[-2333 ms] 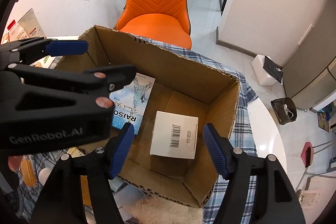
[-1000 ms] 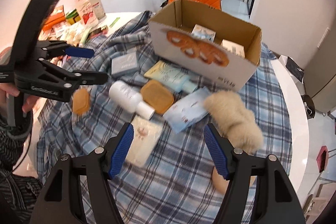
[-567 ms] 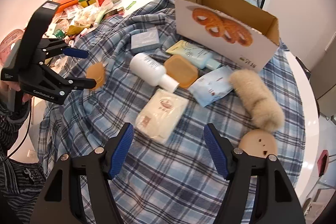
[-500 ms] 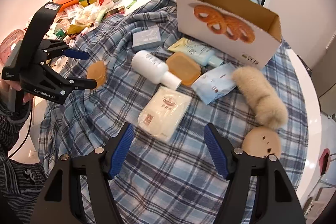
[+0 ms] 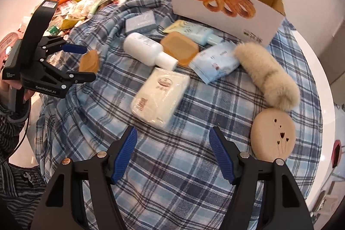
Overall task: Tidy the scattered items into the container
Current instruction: 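Grasp the amber soap bar with the left gripper while the right gripper grasps the beige wooden disc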
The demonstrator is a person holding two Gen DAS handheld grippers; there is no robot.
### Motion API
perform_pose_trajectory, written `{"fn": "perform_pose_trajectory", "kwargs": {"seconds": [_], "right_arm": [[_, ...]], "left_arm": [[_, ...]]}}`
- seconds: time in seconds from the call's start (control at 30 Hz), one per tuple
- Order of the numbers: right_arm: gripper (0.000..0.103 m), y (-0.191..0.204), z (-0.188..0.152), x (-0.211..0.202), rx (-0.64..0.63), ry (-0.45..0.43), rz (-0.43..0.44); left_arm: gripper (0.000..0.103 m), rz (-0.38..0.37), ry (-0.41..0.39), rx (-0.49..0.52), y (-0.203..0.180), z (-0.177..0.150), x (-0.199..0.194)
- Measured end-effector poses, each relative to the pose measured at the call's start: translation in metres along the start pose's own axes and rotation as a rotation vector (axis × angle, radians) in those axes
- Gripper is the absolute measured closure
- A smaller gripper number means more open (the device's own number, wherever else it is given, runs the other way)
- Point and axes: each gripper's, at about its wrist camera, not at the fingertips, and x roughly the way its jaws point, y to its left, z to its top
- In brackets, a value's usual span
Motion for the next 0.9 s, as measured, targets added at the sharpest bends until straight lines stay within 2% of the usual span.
{"fn": "perform_pose_trajectory", "kwargs": {"seconds": [0.17,0.33,0.8,0.9], "right_arm": [[0.035,-0.013,-0.004,-0.006,0.03,-0.013,0.0],[0.035,-0.022,-0.005,-0.006,0.059,-0.021,0.0],[0.035,-0.039,-0.01,-0.008,0.1,-0.033,-0.01],[0.035,-0.044,-0.011,-0.009,0.111,-0.04,-0.017]], "left_arm": [[0.018,0.029,0.009,0.017,-0.002,0.0,0.008],[0.018,-0.029,0.036,-0.013,0.002,0.002,0.016],[0.018,-0.038,0.049,-0.044,0.012,0.008,0.023],[0.02,-0.016,0.027,-0.043,0.012,0.008,0.02]]}}
